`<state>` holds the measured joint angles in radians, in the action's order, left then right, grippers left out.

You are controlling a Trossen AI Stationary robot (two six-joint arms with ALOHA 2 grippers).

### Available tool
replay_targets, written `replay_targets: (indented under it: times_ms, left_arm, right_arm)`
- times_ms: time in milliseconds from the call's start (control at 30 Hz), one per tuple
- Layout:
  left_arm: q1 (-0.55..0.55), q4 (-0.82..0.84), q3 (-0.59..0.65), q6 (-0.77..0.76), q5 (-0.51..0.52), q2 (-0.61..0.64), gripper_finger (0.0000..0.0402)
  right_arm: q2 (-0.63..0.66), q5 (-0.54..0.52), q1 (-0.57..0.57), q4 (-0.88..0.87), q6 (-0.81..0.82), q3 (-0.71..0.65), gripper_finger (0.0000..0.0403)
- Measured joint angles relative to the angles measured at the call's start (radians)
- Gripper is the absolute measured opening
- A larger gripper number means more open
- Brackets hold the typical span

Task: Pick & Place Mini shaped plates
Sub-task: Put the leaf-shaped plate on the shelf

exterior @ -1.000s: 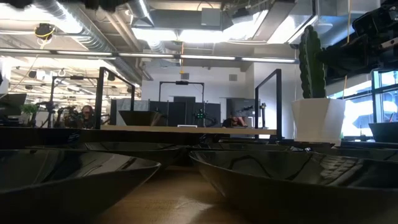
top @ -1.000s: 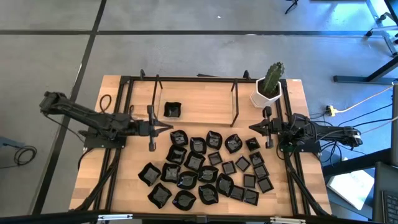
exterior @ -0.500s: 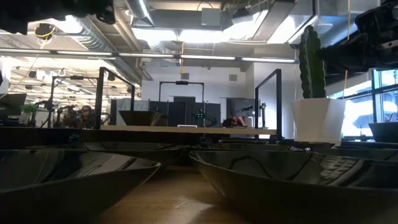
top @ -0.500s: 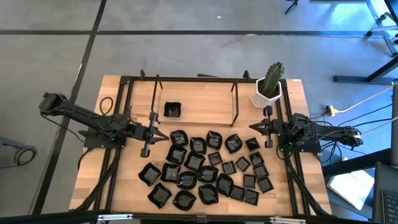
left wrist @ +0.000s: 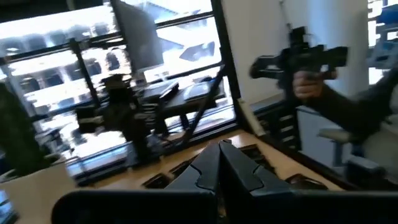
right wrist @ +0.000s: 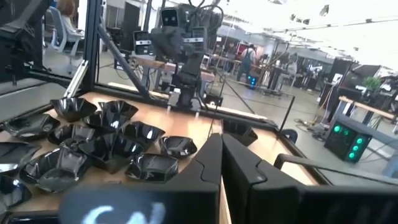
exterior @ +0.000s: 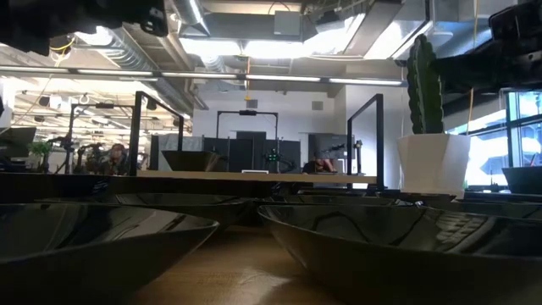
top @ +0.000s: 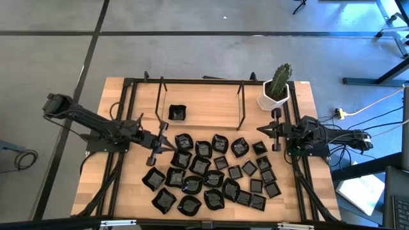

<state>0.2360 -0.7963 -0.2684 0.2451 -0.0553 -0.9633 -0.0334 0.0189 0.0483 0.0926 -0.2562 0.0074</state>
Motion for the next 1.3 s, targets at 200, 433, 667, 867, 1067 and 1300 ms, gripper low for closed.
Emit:
replay_targets:
  times_ms: [200,433,667,867,1067,1300]
  left_arm:
    - [0.010,0.006,0.000,-0.038,0.187,-0.036,0.0002]
    - [0.010,0.002,0.000,-0.053,0.227,-0.074,0.0002]
    - [0.010,0.006,0.000,-0.051,0.255,-0.074,0.0002]
    - [0.010,0.006,0.000,-0.052,0.274,-0.071,0.0005]
    - [0.010,0.006,0.000,-0.085,0.274,-0.071,0.0002]
    - [0.010,0.007,0.000,-0.044,0.274,-0.071,0.0009]
  right_arm:
    - [0.000,0.000,0.000,-0.001,-0.002,0.000,0.0007]
    - [0.000,0.000,0.000,-0.001,0.044,0.000,0.0007]
    - [0.000,0.000,0.000,-0.007,0.040,0.000,0.0007]
    - [0.000,0.000,0.000,0.007,0.045,0.000,0.0007]
    - [0.000,0.000,0.000,0.007,0.077,0.000,0.0007]
    - [0.000,0.009,0.000,0.048,0.152,0.000,0.0007]
